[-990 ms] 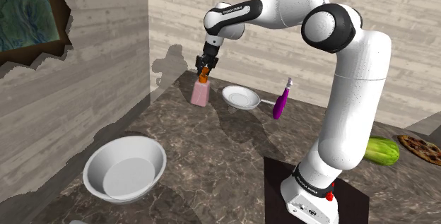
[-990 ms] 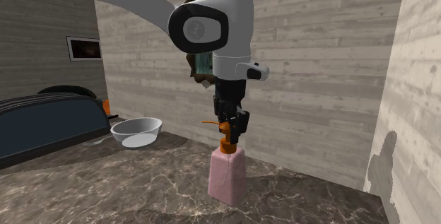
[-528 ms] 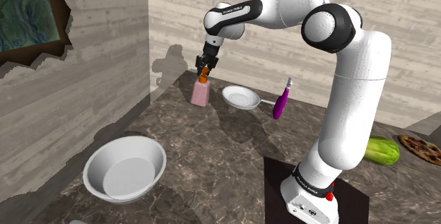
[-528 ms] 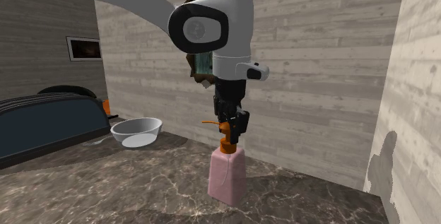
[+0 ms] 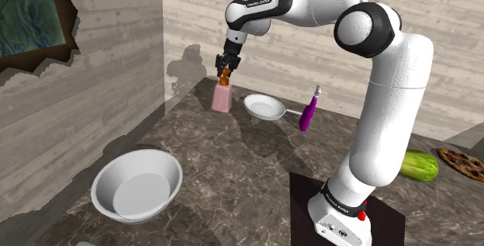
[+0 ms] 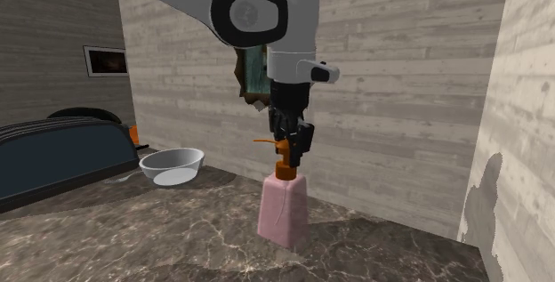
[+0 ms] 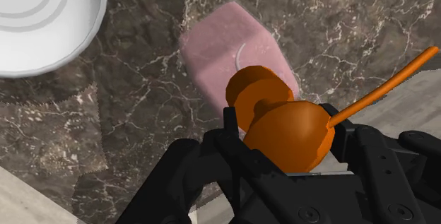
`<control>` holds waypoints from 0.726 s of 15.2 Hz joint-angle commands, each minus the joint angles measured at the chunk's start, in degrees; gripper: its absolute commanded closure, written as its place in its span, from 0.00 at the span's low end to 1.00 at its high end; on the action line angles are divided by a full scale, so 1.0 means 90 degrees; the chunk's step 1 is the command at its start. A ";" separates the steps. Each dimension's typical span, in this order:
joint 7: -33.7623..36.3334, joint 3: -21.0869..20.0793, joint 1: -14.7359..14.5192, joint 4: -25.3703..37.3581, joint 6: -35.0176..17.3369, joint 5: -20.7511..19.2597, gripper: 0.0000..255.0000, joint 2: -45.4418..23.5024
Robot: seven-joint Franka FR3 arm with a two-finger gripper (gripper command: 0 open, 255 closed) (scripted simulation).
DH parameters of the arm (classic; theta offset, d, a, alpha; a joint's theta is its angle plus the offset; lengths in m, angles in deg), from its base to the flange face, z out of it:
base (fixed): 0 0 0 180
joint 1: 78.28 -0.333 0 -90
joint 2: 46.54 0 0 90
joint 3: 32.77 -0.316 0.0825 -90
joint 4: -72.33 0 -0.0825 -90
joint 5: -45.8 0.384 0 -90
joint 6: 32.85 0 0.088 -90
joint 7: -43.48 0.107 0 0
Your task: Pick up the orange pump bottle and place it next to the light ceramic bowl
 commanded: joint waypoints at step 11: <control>0.0165 0.0029 0.0024 0.0824 0.0966 -0.0088 1.00 0.0152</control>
